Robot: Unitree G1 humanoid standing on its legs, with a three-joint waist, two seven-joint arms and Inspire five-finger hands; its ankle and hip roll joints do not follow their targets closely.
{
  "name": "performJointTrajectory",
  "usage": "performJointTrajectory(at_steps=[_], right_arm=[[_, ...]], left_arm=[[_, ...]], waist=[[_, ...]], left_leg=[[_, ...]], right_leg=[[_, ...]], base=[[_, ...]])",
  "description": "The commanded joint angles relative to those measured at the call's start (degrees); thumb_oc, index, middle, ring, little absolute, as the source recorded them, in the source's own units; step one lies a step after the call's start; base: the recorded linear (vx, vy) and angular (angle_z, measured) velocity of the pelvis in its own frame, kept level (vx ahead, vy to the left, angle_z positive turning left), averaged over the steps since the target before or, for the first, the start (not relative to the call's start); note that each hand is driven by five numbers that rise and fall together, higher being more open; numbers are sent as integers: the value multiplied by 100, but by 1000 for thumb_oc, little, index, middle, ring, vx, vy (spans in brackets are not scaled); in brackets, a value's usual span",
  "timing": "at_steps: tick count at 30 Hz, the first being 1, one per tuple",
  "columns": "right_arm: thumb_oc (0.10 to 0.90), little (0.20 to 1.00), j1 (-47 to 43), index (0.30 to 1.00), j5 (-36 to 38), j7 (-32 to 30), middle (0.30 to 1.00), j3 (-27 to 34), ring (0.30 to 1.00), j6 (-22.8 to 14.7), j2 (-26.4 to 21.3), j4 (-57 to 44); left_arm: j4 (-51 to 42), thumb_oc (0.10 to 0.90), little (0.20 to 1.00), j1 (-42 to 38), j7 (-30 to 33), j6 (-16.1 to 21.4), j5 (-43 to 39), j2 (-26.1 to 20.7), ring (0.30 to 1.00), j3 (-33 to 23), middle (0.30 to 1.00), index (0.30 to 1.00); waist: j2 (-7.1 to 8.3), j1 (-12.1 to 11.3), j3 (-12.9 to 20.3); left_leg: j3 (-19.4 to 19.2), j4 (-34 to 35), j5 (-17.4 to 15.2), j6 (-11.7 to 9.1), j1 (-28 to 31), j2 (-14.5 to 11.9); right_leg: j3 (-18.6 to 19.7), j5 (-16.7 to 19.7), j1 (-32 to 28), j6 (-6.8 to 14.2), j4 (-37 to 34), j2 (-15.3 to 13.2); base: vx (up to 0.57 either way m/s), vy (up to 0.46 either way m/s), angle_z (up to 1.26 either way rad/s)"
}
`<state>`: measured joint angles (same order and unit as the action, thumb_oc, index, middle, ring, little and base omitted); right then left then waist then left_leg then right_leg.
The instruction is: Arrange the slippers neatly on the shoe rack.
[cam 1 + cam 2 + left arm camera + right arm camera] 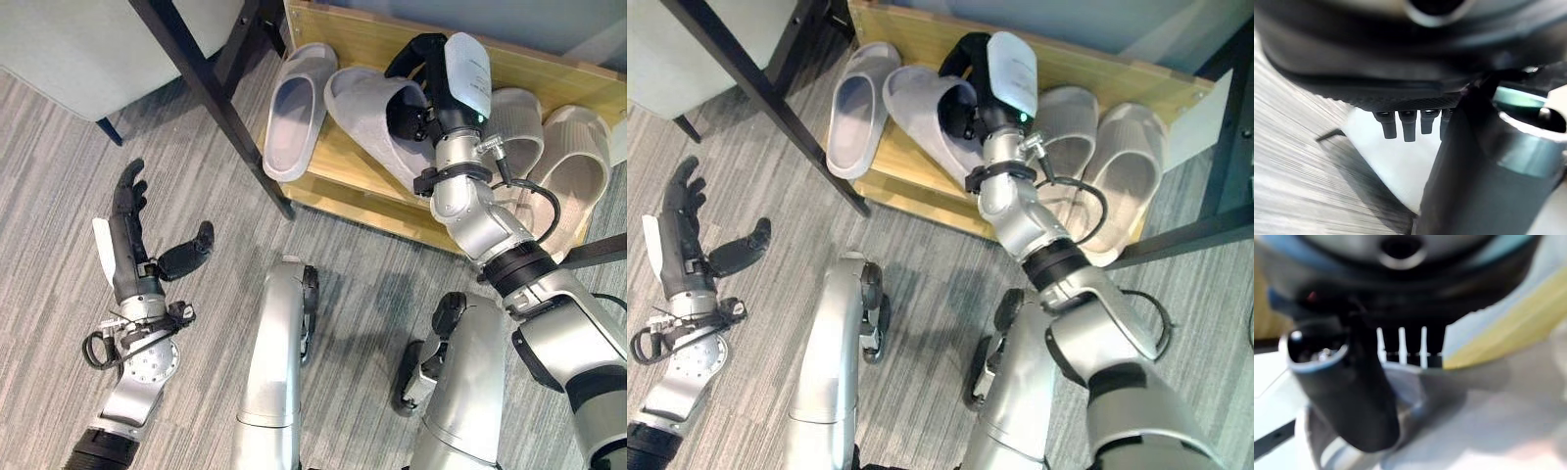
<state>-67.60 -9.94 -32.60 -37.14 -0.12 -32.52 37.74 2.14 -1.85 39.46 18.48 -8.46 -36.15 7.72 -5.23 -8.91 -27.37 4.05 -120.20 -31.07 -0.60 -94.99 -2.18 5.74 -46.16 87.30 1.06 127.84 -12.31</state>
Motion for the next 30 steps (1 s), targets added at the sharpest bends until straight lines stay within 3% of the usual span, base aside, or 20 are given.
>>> performJointTrajectory(at_steps=[1, 3, 7, 14, 21, 27, 30], right_arm=[[400, 300, -1811, 300, -13, -333, 300, -123, 300, -356, 402, 245], [400, 300, -2102, 300, 24, -391, 300, -406, 300, -330, 566, 576], [400, 300, -2073, 300, 3, -373, 300, -385, 300, -242, 643, 608], [400, 300, -2239, 300, 192, -458, 300, -409, 300, -224, 394, 1231], [400, 300, -2313, 300, 5, -515, 300, -506, 300, -57, 406, 1473], [400, 300, -2331, 300, 403, -625, 300, -398, 300, -130, 460, 1983], [400, 300, -2182, 300, 641, -821, 300, -204, 300, -346, 400, 1737]], left_arm=[[-315, 800, 900, -260, 353, 569, 307, -249, 900, -197, 900, 900], [200, 800, 900, -417, 376, 516, 294, -248, 900, 27, 900, 900], [469, 800, 900, -450, 343, 440, 236, -180, 900, 51, 900, 900], [824, 800, 900, -474, 187, 467, 6, -106, 900, 35, 900, 900], [1294, 800, 900, -669, 210, 355, -46, 118, 900, 131, 900, 900], [1359, 800, 900, -702, 91, 402, -368, 248, 900, 184, 900, 900], [1399, 800, 900, -680, 98, 371, -375, 314, 900, 175, 900, 900]], waist=[[-13, -295, 53], [48, -341, 63], [114, -335, 114], [170, -389, 3], [278, -275, -54], [276, -238, -132], [253, -222, -168]], left_leg=[[666, -609, -1300, 214, 504, 124], [710, -709, -1344, 185, 504, 98], [711, -742, -1372, 177, 504, 78], [729, -896, -1425, 169, 504, 107], [767, -1025, -1451, 124, 504, 92], [760, -1079, -1428, 82, 504, 117], [758, -1083, -1404, 73, 504, 127]], right_leg=[[301, 263, 265, -166, -48, 80], [392, 281, 265, -145, 13, 100], [442, 318, 263, -131, -14, 92], [536, 372, 262, -115, 84, 54], [587, 386, 257, -136, 170, 97], [633, 370, 262, -168, 283, 99], [642, 353, 262, -200, 320, 103]], base=[[56, 59, -1], [72, 48, -6], [42, 23, -10], [1, 2, 1], [-6, 3, -2], [-5, 0, 0], [0, 0, 0]])
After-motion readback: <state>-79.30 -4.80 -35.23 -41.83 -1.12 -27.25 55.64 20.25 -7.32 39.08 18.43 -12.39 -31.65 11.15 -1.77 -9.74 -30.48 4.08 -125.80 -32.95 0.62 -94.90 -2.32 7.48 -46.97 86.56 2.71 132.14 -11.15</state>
